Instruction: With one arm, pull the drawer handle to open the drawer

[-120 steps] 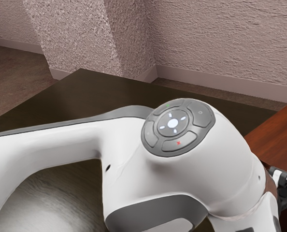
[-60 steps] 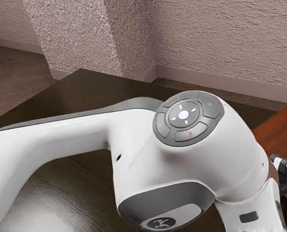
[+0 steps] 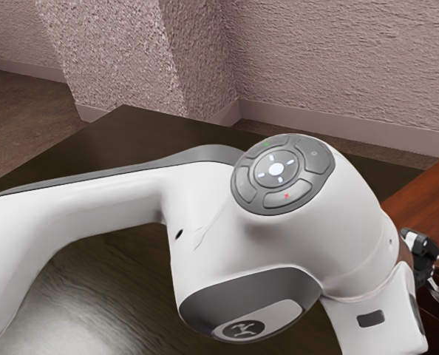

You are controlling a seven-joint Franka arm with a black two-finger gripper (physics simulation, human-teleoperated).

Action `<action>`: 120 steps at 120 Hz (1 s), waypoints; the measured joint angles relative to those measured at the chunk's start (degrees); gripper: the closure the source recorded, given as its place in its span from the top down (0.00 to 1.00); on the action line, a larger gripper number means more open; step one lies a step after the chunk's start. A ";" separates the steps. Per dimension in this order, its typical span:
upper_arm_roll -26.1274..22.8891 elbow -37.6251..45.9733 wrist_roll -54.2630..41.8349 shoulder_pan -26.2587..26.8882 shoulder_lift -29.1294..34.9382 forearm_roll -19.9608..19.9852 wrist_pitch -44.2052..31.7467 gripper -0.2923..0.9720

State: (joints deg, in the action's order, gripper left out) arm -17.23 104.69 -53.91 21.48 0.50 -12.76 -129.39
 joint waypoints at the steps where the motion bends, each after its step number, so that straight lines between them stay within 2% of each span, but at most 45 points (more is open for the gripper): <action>1: 0.00 0.01 0.00 0.00 0.00 0.00 0.00 0.77; 59: 0.00 0.10 0.04 1.66 -0.25 -0.08 -0.04 0.77; 98: 0.38 -3.21 0.03 5.81 -4.30 -1.54 -0.14 0.77; 120: 0.51 -4.50 -0.05 5.14 -4.47 -1.84 0.04 0.77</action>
State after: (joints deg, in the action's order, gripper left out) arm -16.72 100.19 -53.96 26.62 -3.97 -14.60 -129.35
